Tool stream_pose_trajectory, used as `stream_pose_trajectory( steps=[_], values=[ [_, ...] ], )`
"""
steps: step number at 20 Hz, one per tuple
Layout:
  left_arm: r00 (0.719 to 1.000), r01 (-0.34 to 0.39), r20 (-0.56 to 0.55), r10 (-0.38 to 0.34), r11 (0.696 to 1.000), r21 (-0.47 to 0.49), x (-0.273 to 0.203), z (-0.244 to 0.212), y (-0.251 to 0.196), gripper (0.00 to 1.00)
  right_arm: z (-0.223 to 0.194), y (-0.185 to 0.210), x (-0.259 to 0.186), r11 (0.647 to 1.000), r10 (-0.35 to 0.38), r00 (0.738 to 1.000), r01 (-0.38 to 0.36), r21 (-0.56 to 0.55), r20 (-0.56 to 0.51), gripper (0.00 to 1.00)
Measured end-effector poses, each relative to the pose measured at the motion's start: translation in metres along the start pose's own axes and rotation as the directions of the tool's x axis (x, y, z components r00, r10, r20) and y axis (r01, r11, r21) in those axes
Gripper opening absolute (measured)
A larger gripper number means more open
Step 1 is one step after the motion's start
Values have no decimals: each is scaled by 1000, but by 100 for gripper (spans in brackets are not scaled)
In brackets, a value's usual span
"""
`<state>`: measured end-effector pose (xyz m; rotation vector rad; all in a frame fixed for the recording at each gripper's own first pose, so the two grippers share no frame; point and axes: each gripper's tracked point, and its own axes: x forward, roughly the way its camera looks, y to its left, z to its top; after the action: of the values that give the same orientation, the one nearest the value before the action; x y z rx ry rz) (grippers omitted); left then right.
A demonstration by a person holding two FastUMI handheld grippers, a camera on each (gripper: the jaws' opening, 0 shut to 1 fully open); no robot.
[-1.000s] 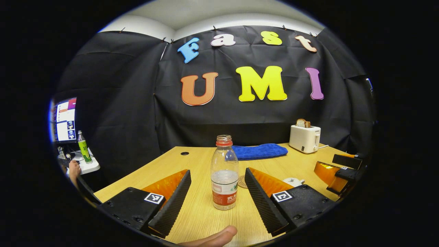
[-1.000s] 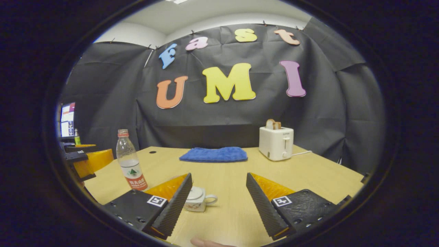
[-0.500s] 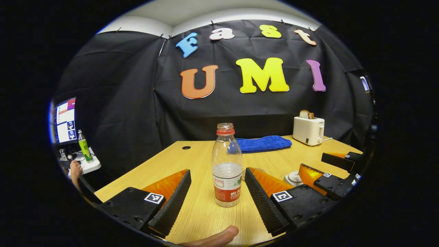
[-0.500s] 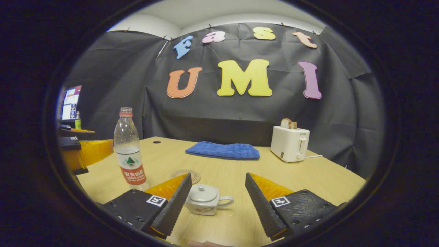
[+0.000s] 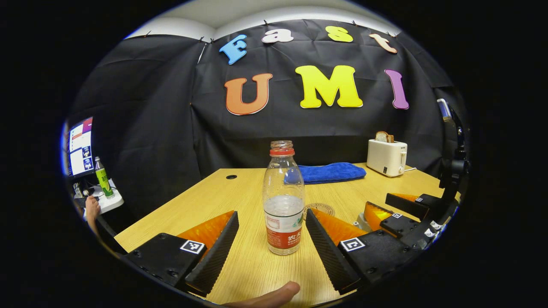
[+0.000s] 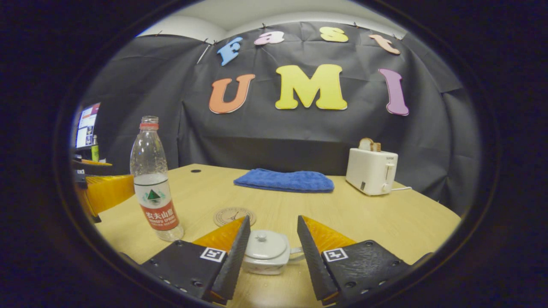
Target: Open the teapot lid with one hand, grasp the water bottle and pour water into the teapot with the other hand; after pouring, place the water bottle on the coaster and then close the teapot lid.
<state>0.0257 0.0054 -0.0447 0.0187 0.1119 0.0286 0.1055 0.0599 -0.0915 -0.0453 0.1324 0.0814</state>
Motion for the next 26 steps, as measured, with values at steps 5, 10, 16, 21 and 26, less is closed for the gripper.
stream_pose_trajectory(
  steps=[5, 10, 16, 21, 26],
  values=[
    [1000, 0, -12, 0, 1000, -5, -1, -2, 0, 99, -1, 3, 3, 1000, 5, 1000, -5, -6, -7, 10],
    [1000, 16, -20, -16, 1000, -11, 0, -5, -3, 99, -10, 5, 6, 999, 27, 1000, -26, 26, -5, 7],
    [999, 22, -29, -22, 1000, -10, 7, -14, 0, 99, 4, 4, 3, 1000, 20, 999, -20, -11, 34, 0],
    [995, 82, -43, -85, 995, -64, 16, -25, -11, 99, 38, -1, -22, 999, 47, 993, -47, 0, 108, 0],
    [993, 111, 31, -110, 993, -46, 22, -17, -17, 99, 64, -26, -59, 999, 45, 988, -47, 10, 147, 0]
  ],
)
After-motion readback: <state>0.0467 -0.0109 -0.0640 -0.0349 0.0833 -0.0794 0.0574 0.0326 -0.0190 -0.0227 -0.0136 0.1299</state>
